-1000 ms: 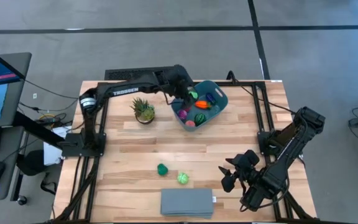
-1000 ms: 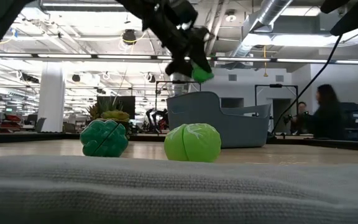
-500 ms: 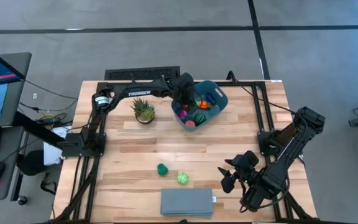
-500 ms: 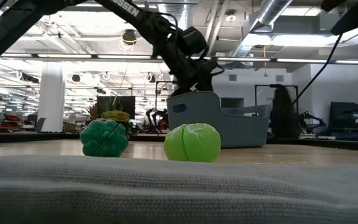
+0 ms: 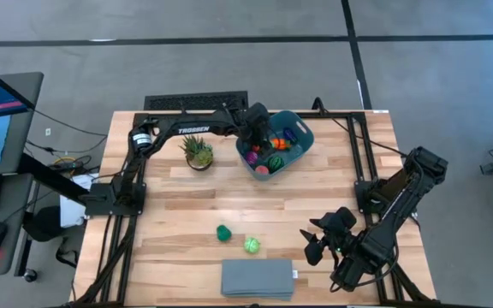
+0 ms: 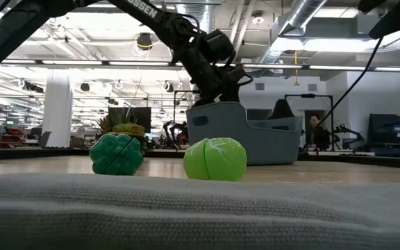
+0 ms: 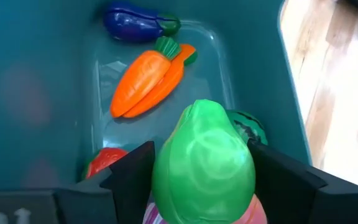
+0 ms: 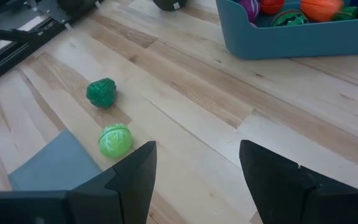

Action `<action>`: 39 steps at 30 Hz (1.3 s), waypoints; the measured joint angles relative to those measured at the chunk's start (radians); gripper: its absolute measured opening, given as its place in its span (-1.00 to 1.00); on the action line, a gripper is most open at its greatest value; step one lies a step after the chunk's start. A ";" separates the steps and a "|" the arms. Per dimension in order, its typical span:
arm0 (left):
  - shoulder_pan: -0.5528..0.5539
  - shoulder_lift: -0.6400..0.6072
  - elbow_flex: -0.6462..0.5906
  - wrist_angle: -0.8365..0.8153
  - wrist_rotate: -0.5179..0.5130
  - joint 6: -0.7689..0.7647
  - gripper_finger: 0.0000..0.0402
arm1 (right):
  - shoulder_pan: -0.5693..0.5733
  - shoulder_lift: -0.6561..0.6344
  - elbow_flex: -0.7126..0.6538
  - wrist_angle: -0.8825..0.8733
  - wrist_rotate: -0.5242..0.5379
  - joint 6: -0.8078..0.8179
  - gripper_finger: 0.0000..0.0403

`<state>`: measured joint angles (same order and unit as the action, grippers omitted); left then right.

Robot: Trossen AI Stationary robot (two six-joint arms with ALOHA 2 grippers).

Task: Pick and placing Produce into tupperware
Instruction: Put the pear into the bin, then put the bell pepper into the bin

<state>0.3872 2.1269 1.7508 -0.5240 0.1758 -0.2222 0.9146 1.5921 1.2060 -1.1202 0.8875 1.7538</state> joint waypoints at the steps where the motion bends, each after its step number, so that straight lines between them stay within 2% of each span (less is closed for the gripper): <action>1: -0.001 0.000 0.000 -0.005 0.000 0.001 0.21 | 0.000 0.000 0.000 0.000 0.000 0.000 0.27; 13: -0.007 0.000 0.000 -0.004 0.001 0.022 0.24 | 0.000 0.000 0.000 0.007 0.000 0.000 0.27; 21: -0.017 0.000 0.017 -0.003 0.003 0.055 0.38 | 0.000 0.000 0.000 0.012 0.000 0.000 0.27; 24: -0.019 0.001 0.063 -0.042 0.039 0.074 0.43 | 0.000 0.000 0.000 0.014 0.000 0.000 0.27; 28: -0.032 0.001 0.187 -0.203 0.083 0.141 0.45 | 0.000 0.000 0.000 0.014 0.000 0.000 0.27; 34: -0.103 0.001 0.396 -0.554 0.048 0.288 0.45 | 0.000 0.000 0.000 0.010 0.000 0.000 0.27; 39: -0.191 -0.073 0.419 -0.698 0.007 0.320 0.45 | 0.000 0.000 0.000 0.009 0.000 0.000 0.27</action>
<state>0.1962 2.0541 2.1696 -1.2216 0.1826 0.0978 0.9150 1.5921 1.2060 -1.1114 0.8871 1.7542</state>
